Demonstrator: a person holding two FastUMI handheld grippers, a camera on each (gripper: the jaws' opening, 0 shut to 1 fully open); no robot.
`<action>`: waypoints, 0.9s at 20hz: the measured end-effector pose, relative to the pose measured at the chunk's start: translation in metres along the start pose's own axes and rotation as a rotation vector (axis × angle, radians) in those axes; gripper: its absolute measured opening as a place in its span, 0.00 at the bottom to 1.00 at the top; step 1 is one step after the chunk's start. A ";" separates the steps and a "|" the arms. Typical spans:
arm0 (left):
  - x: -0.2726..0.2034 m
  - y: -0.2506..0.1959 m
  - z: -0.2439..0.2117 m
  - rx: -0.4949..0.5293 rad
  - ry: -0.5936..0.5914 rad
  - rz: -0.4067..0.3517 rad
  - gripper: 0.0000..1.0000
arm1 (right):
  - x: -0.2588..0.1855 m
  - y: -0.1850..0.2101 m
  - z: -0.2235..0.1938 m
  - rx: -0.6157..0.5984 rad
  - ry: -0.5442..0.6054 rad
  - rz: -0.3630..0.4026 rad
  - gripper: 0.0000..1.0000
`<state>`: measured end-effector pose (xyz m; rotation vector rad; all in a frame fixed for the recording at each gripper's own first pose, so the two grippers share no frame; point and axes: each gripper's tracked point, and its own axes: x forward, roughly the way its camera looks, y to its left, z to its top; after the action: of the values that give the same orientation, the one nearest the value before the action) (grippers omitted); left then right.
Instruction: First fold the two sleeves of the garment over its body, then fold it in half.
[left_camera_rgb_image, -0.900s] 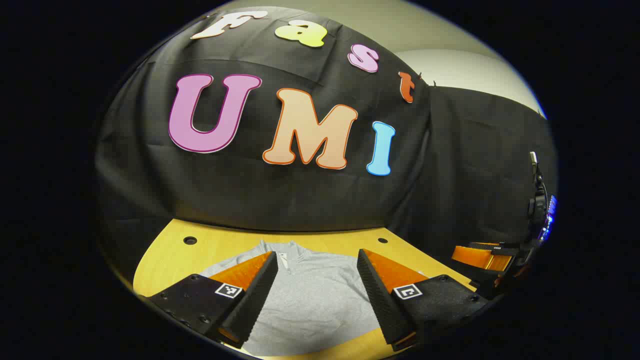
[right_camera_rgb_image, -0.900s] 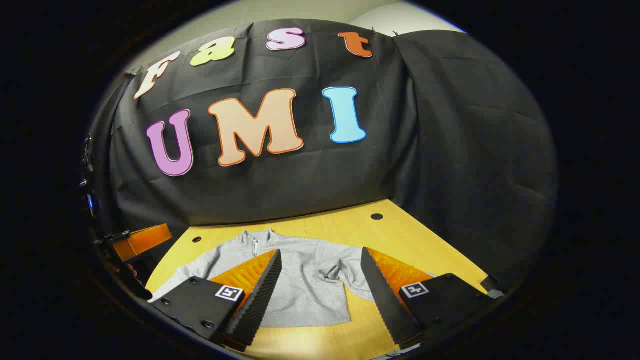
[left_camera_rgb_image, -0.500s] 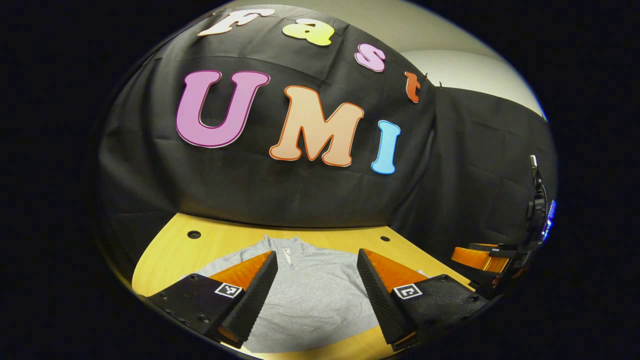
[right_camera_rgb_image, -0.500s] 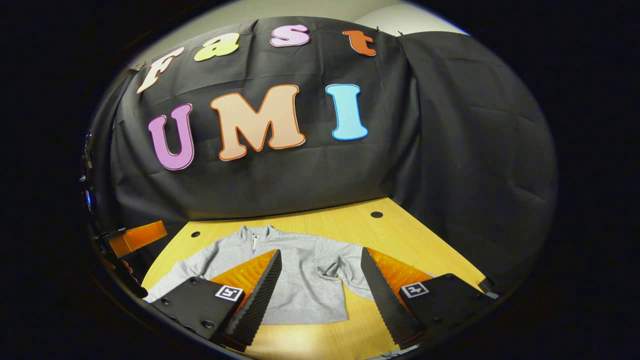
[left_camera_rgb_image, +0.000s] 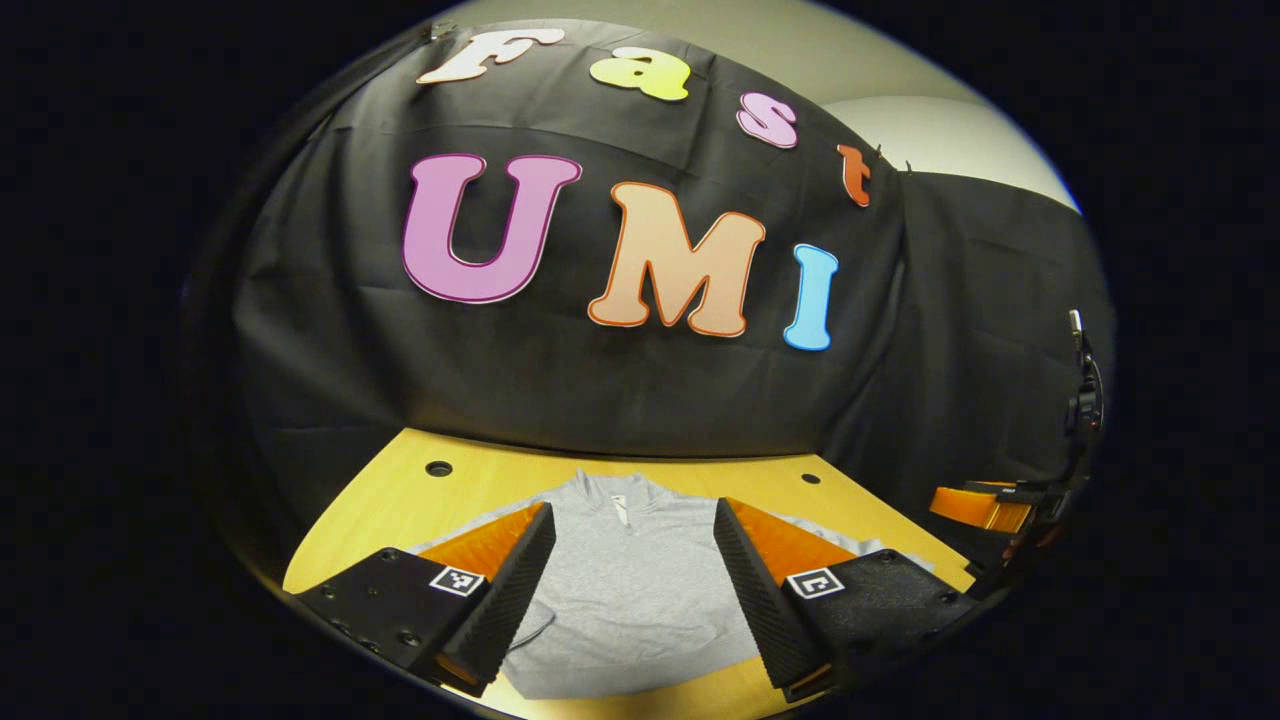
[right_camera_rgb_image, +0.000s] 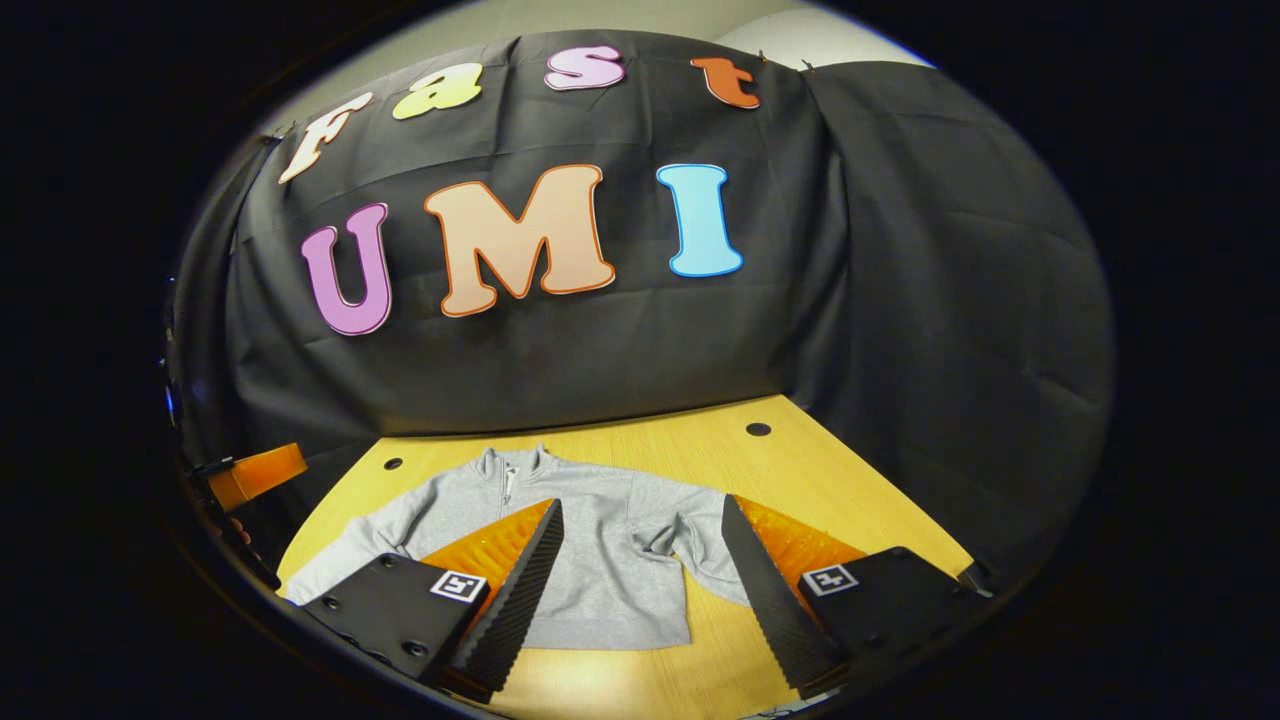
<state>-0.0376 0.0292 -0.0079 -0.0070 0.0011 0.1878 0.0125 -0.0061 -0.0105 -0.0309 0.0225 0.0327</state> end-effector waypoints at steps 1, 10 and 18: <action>-0.003 0.002 -0.002 0.002 0.004 0.010 0.93 | 0.001 -0.003 -0.002 0.001 0.005 0.000 0.96; -0.023 0.018 -0.020 -0.018 0.030 0.107 0.94 | 0.022 -0.104 -0.026 -0.001 0.104 -0.130 0.99; -0.030 0.024 -0.030 -0.029 0.054 0.189 0.94 | 0.056 -0.186 -0.103 0.051 0.345 -0.177 0.96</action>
<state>-0.0713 0.0475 -0.0380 -0.0411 0.0532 0.3765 0.0719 -0.1929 -0.1091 0.0124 0.3650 -0.1506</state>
